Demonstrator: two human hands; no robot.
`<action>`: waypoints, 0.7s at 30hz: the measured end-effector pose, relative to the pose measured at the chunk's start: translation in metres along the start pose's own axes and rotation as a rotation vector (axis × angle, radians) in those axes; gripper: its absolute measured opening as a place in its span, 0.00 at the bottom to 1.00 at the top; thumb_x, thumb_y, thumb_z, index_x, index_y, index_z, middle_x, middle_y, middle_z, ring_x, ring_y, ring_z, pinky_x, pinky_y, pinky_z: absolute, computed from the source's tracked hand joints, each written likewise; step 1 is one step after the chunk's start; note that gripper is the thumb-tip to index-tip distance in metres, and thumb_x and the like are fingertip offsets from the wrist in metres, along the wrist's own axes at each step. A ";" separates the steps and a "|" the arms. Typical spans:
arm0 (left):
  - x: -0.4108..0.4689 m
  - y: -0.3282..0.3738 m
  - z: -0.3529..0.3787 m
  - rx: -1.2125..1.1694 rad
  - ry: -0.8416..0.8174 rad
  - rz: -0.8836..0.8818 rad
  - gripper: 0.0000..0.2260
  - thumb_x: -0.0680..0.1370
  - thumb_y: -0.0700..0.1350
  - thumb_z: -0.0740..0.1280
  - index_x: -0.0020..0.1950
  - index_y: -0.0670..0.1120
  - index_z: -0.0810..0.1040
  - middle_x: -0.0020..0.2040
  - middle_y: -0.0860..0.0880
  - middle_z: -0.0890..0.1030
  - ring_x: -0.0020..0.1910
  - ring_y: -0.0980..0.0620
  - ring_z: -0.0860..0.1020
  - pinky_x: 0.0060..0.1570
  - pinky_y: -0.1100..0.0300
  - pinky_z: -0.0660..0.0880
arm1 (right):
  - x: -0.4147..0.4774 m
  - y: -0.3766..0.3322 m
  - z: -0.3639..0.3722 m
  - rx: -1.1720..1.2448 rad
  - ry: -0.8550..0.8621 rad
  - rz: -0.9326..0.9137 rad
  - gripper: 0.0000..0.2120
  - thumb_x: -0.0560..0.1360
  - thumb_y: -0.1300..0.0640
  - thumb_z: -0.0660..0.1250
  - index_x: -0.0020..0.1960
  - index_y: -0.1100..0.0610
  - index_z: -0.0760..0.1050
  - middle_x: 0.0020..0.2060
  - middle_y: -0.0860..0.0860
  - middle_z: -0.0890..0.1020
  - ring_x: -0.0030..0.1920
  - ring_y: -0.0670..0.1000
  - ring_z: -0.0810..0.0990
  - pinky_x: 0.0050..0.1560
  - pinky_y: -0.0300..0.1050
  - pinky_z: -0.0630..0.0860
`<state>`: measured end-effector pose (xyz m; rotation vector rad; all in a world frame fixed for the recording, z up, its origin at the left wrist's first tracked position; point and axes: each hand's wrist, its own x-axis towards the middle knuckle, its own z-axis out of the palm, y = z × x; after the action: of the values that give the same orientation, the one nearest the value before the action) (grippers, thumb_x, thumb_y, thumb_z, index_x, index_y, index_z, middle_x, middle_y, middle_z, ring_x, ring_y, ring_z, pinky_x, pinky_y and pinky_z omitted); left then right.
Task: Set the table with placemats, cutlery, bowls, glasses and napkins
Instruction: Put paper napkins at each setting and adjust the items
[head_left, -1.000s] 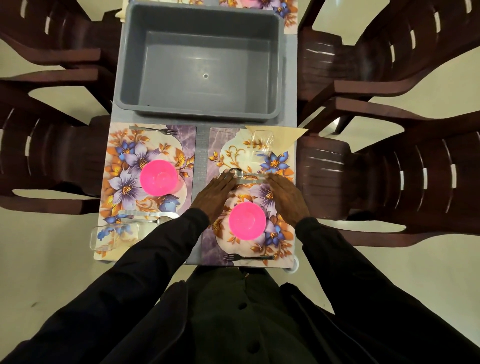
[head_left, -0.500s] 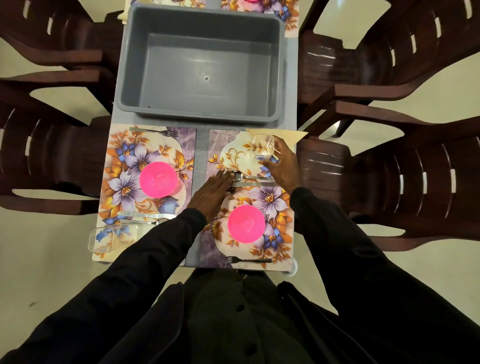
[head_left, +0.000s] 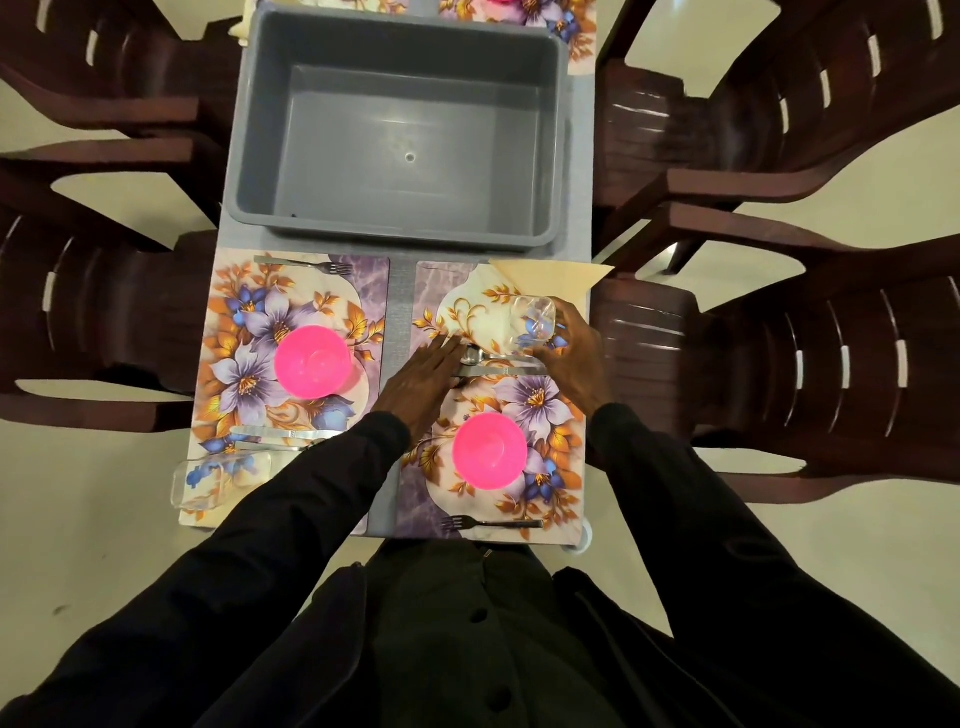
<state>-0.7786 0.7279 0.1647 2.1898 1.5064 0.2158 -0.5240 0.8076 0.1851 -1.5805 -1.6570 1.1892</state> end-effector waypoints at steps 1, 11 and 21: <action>0.001 0.000 0.000 -0.006 0.001 -0.002 0.42 0.68 0.22 0.70 0.80 0.39 0.61 0.79 0.38 0.64 0.79 0.39 0.61 0.76 0.47 0.58 | -0.001 -0.001 0.000 0.000 0.006 -0.006 0.26 0.72 0.58 0.78 0.67 0.57 0.74 0.59 0.50 0.82 0.55 0.35 0.80 0.55 0.29 0.75; 0.018 -0.002 -0.010 -0.024 0.005 -0.062 0.39 0.72 0.25 0.67 0.81 0.41 0.60 0.81 0.42 0.60 0.81 0.45 0.55 0.78 0.55 0.52 | -0.006 -0.001 -0.003 0.054 -0.023 0.012 0.29 0.72 0.57 0.79 0.70 0.55 0.72 0.61 0.47 0.80 0.58 0.38 0.80 0.59 0.32 0.76; 0.079 -0.009 -0.028 0.001 -0.084 0.001 0.51 0.65 0.28 0.76 0.83 0.42 0.53 0.84 0.45 0.52 0.83 0.47 0.48 0.79 0.57 0.49 | 0.019 0.057 -0.033 -0.324 0.001 -0.089 0.30 0.78 0.66 0.70 0.77 0.57 0.66 0.77 0.52 0.68 0.77 0.48 0.65 0.78 0.45 0.61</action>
<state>-0.7665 0.8112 0.1747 2.1734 1.4598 0.1221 -0.4710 0.8286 0.1473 -1.6733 -1.9740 0.9084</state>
